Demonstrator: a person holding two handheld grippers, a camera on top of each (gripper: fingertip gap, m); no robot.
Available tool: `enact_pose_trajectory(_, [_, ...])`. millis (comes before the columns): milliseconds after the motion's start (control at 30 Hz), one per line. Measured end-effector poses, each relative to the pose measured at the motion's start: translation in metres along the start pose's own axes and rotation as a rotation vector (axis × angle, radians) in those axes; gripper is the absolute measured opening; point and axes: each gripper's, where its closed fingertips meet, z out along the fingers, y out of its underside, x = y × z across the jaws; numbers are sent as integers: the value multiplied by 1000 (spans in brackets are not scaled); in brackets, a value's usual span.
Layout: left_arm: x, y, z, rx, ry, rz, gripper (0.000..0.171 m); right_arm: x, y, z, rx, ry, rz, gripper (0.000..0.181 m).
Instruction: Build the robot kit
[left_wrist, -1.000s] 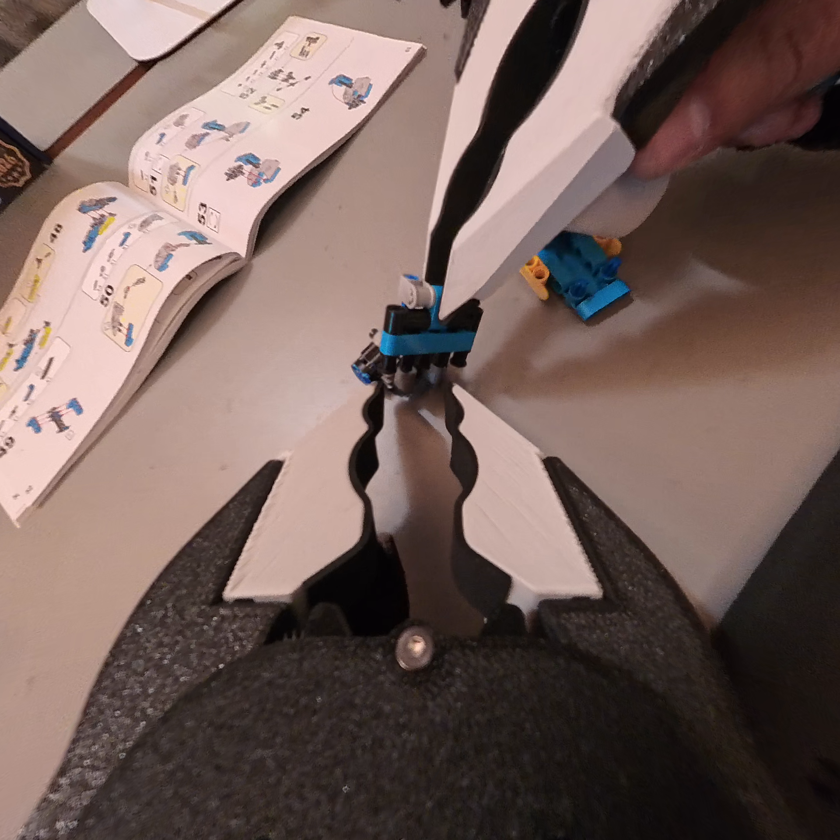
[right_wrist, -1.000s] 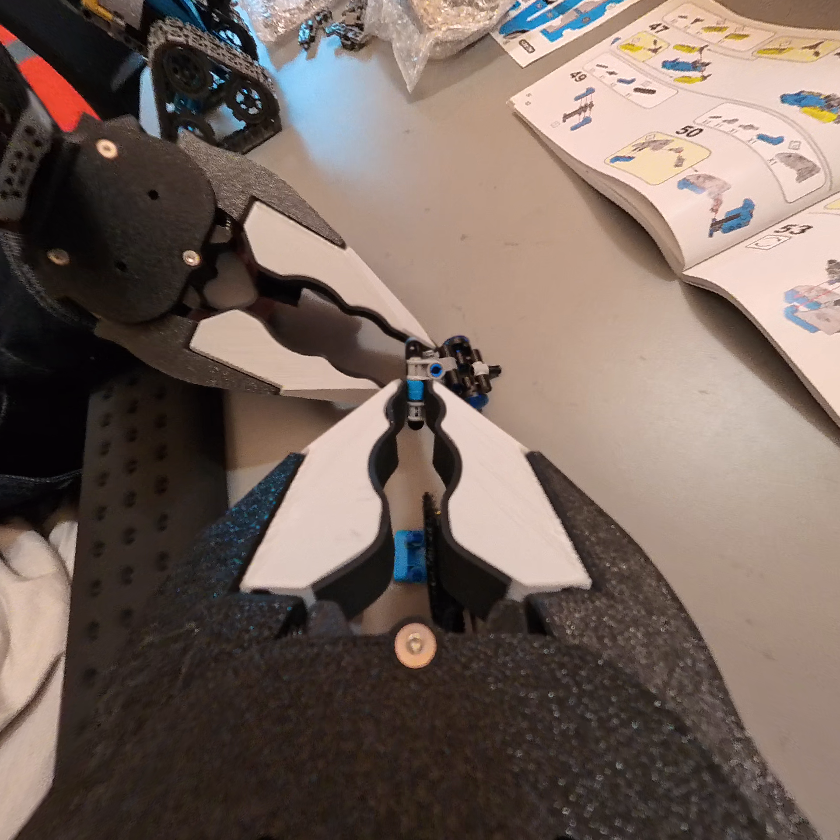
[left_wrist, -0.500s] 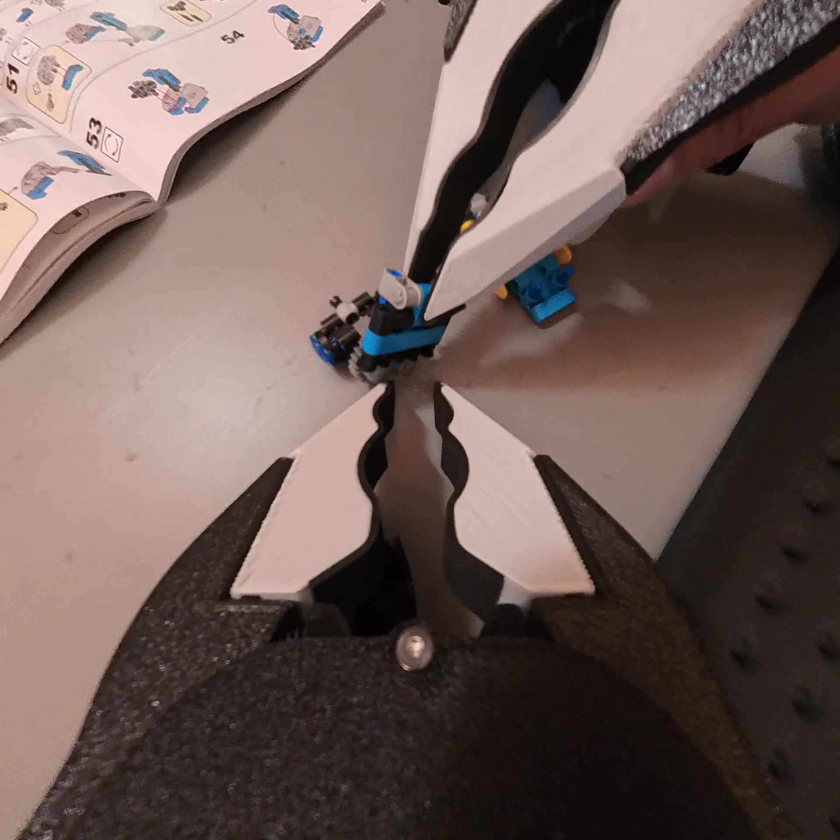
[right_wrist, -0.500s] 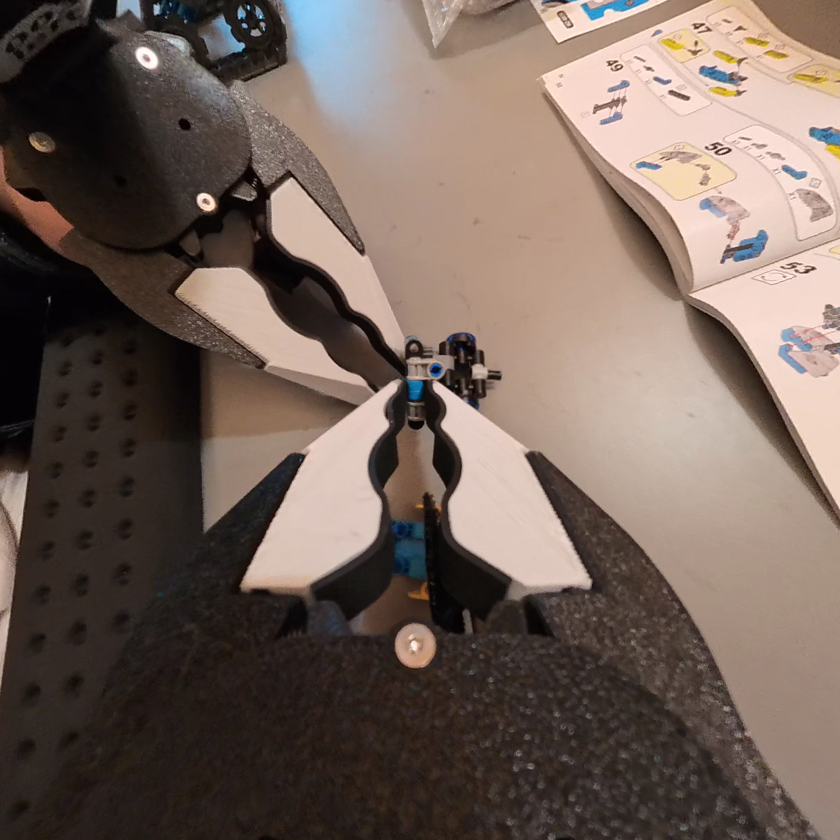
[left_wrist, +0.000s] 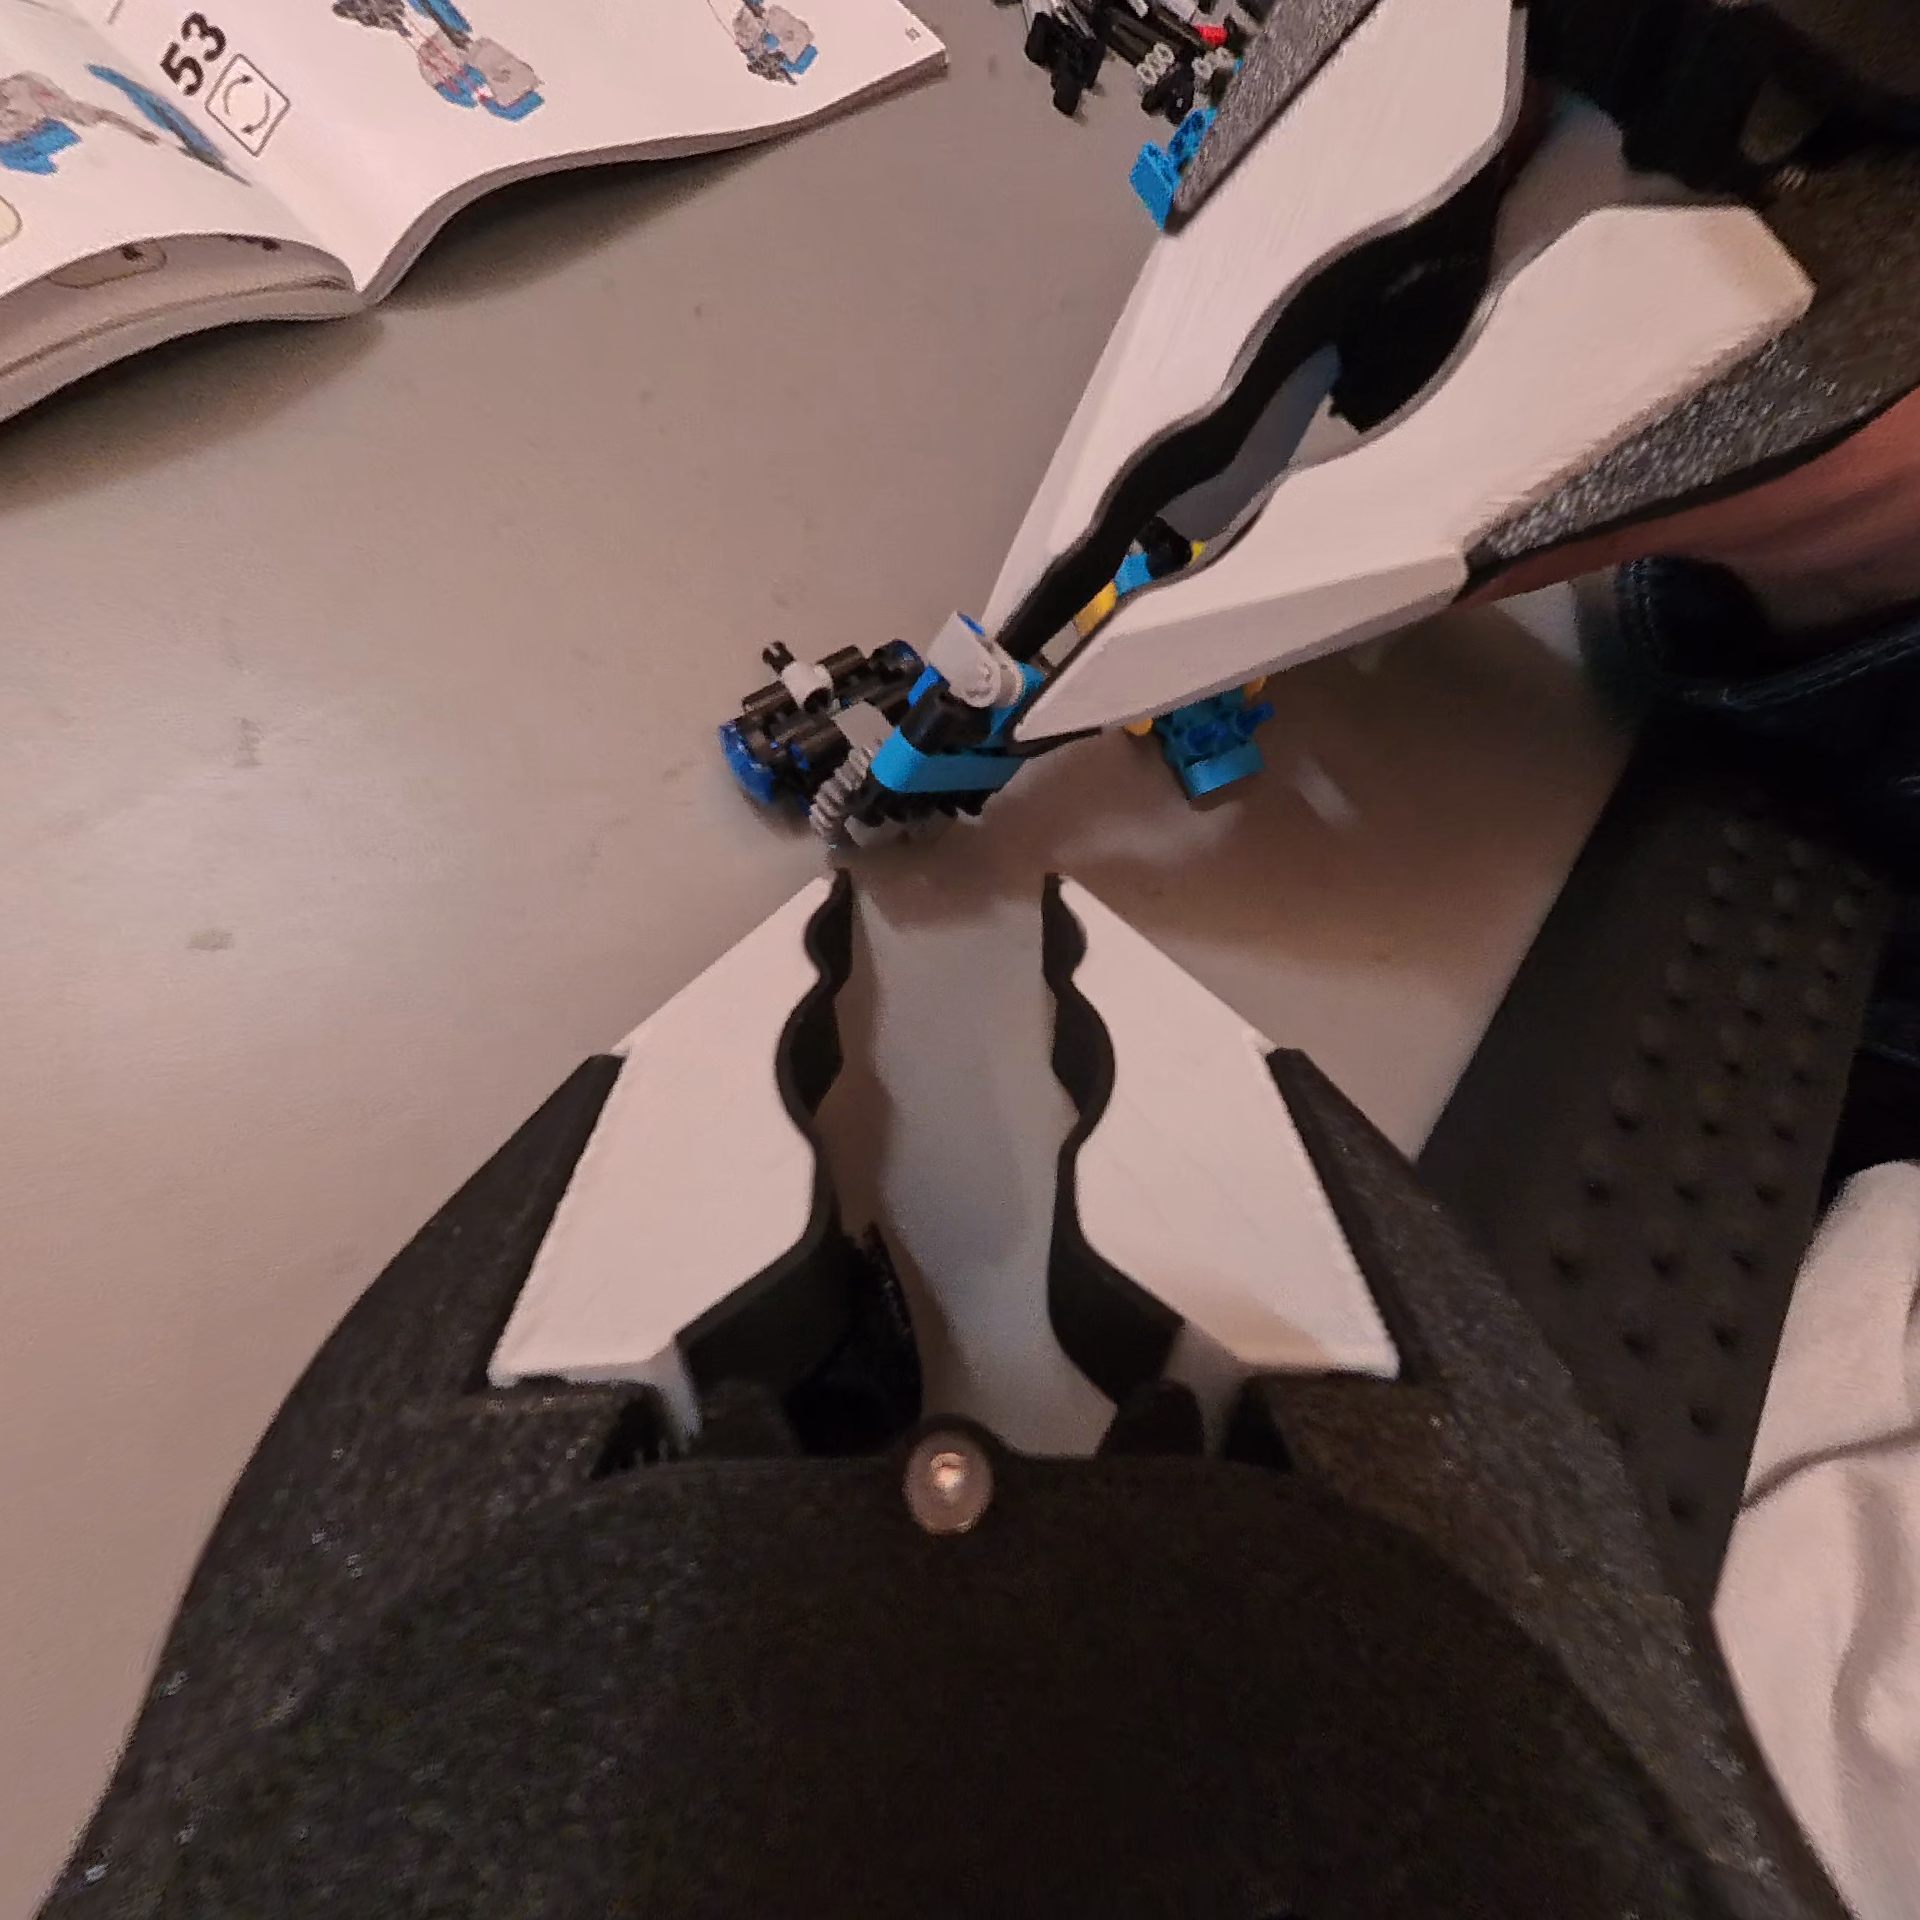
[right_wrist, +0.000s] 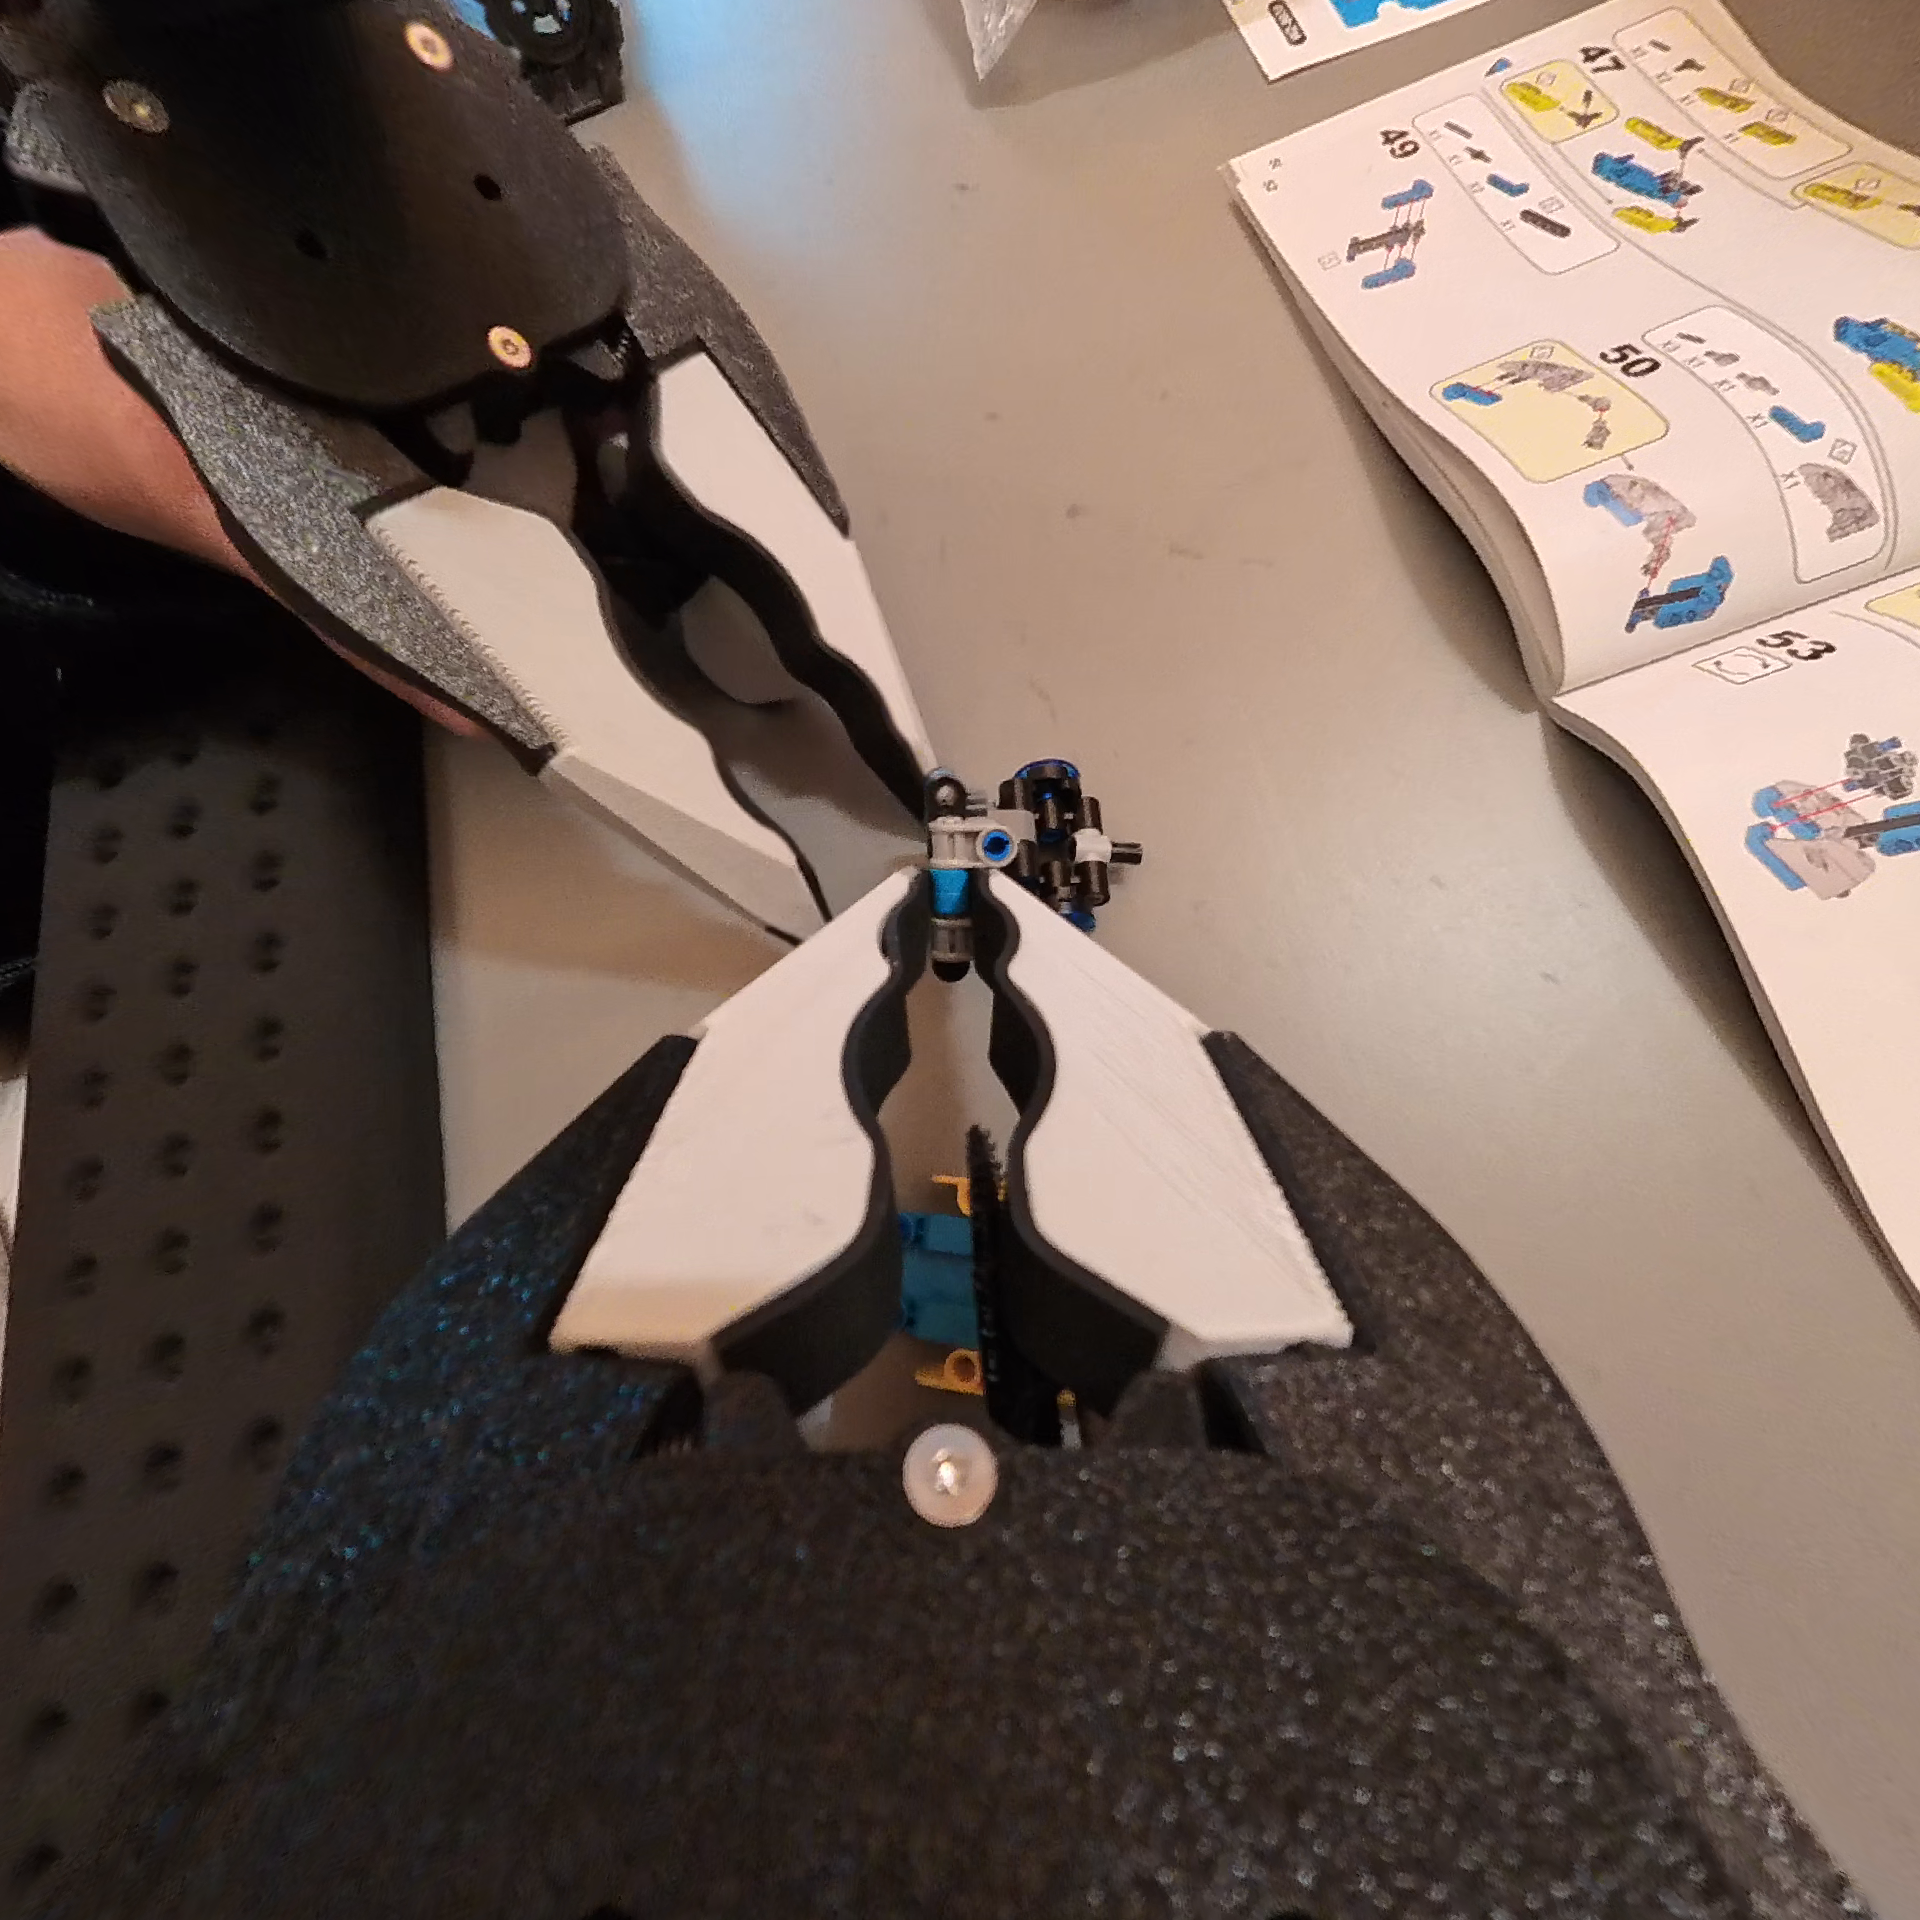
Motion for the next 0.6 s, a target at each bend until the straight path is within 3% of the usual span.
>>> enact_pose_trajectory(367, [-4,-8,9,-6,-29,57,41,9,-3,1,-34,64,-43,7])
enact_pose_trajectory(600, [-17,-12,11,-13,-57,71,20,15,-6,1,-62,114,-111,7])
